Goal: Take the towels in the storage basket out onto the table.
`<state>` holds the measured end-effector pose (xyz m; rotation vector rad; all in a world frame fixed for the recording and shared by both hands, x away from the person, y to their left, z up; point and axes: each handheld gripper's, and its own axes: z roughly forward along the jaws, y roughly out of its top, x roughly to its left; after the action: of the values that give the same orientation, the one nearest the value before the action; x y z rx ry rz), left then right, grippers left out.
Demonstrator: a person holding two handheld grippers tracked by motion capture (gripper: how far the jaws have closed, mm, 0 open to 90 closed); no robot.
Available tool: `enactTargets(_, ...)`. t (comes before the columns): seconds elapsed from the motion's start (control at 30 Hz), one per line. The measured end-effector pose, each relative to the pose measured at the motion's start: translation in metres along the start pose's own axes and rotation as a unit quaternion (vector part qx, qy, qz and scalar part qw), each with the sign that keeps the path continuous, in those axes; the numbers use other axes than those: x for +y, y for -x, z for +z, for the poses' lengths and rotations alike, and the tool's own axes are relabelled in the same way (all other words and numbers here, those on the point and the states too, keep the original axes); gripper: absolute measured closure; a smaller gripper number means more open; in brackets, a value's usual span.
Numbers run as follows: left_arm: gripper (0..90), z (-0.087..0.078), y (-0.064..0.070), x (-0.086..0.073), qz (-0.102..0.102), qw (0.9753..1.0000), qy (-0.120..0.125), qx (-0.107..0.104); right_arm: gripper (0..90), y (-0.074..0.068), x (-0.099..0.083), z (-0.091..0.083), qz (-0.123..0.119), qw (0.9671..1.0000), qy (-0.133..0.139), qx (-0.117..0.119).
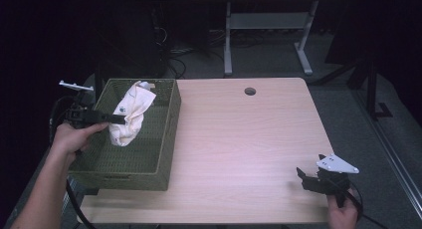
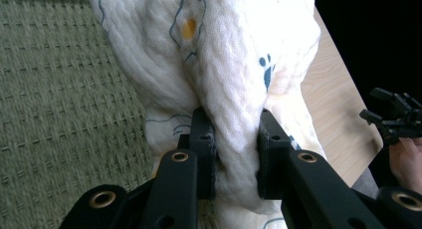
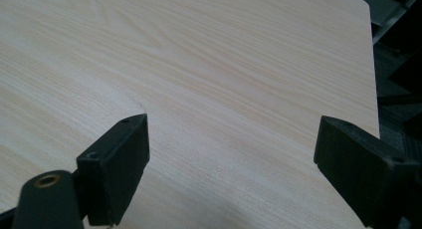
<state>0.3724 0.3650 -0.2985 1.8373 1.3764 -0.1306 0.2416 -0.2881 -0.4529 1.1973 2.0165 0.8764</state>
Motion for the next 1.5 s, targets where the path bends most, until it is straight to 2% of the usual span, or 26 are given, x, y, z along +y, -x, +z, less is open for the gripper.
enactTargets(0.33, 73.9, 0.001, 0.013, 0.008, 0.006, 0.9999, 0.007, -0.012, 13.9, 0.001, 0.000, -0.001, 0.001, 1.0000, 0.003, -0.003)
enactTargets(0.87, 73.9, 0.013, 0.037, 0.019, 0.020, 0.9990, 0.006, -0.040, 13.9, 0.002, 0.000, -0.002, 0.001, 1.0000, 0.005, -0.004)
enactTargets(1.3, 73.9, 0.030, 0.059, 0.027, 0.042, 0.9969, 0.001, -0.066, 13.9, 0.002, 0.001, -0.003, 0.003, 1.0000, 0.007, -0.005)
enactTargets(1.37, 73.9, 0.033, 0.063, 0.028, 0.045, 0.9963, 0.007, -0.073, 13.9, 0.002, 0.001, -0.003, 0.005, 1.0000, 0.007, -0.004)
enactTargets(1.5, 73.9, 0.038, 0.070, 0.031, 0.050, 0.9959, 0.006, -0.076, 13.9, 0.001, 0.001, -0.003, 0.003, 0.9999, 0.009, -0.004)
